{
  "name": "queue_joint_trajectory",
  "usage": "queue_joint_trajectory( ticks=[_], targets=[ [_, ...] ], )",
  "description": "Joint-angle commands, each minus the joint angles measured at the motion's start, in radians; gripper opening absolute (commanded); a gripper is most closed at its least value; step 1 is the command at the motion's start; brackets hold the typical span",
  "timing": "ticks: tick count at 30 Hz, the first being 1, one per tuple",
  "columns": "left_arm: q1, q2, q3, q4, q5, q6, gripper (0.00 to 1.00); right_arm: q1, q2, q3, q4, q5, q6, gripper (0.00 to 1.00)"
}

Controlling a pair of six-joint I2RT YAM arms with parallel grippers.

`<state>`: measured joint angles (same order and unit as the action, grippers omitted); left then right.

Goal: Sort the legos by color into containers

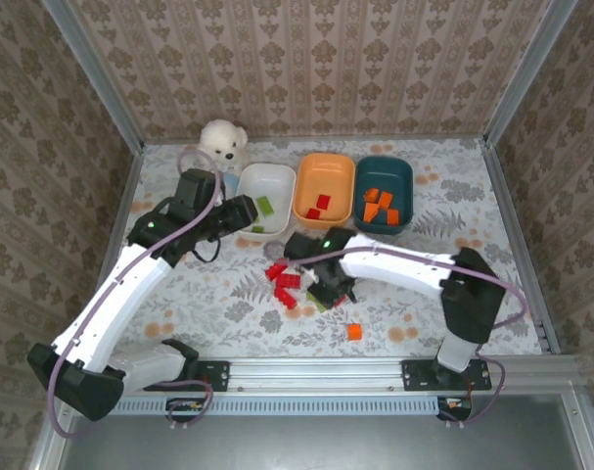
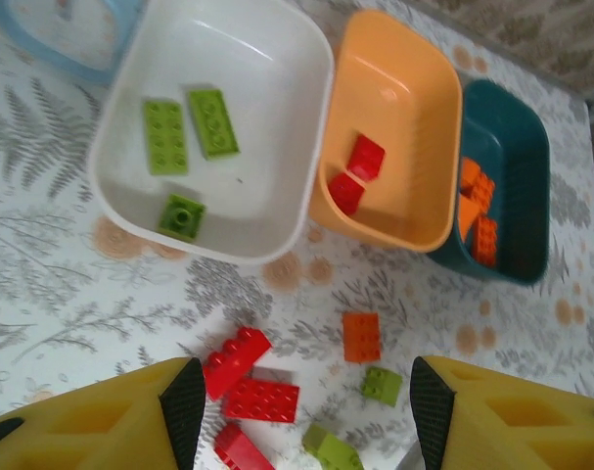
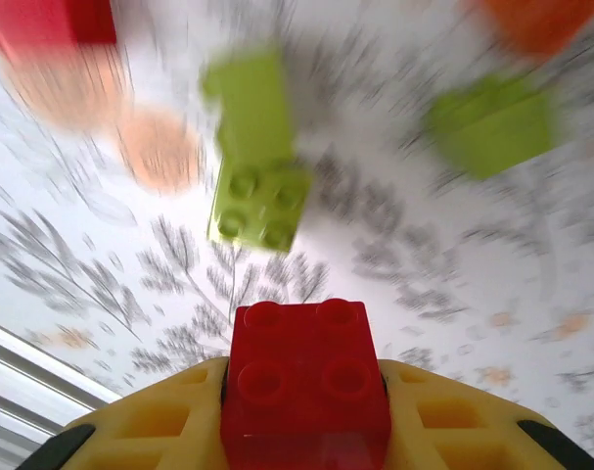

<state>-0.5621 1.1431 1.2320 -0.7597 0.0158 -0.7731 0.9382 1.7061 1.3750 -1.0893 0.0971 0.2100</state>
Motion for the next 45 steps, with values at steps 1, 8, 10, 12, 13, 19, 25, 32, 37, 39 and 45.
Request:
queue_joint_trajectory(
  ticks=[1,8,10,12,13,19,25,32,37,39,45],
  targets=[
    [-0.054,0.024,-0.003,0.036,0.020,0.033,0.61,-0.105,-0.035,0.135,-0.038,0.015,0.035,0.32],
    [-0.129,0.059,-0.043,0.083,-0.016,0.001,0.60,-0.302,0.246,0.475,0.003,0.057,0.049,0.31],
    [-0.138,0.065,-0.045,0.089,-0.016,-0.001,0.60,-0.359,0.335,0.558,0.003,0.057,0.072,0.31],
    [-0.149,0.069,-0.045,0.089,-0.016,0.001,0.60,-0.397,0.408,0.624,-0.005,0.072,0.084,0.32],
    [-0.153,0.070,-0.045,0.086,-0.016,0.002,0.60,-0.409,0.442,0.657,-0.007,0.084,0.082,0.32],
    [-0.166,0.060,-0.054,0.076,-0.017,-0.001,0.60,-0.448,0.611,0.817,-0.086,0.112,0.094,0.33],
    [-0.168,0.063,-0.049,0.075,-0.016,0.001,0.60,-0.448,0.672,0.842,-0.049,0.105,0.083,0.34],
    [-0.167,0.075,-0.048,0.085,-0.007,0.001,0.60,-0.452,0.753,0.914,-0.088,0.138,0.074,0.37],
    [-0.168,0.083,-0.039,0.082,-0.002,0.010,0.60,-0.452,0.760,0.920,-0.084,0.174,0.063,0.38],
    [-0.171,0.083,-0.042,0.082,-0.001,0.010,0.60,-0.452,0.759,0.924,-0.080,0.168,0.057,0.40],
    [-0.173,0.084,-0.043,0.082,-0.003,0.008,0.60,-0.452,0.766,0.952,-0.100,0.122,0.062,0.59]
  ],
)
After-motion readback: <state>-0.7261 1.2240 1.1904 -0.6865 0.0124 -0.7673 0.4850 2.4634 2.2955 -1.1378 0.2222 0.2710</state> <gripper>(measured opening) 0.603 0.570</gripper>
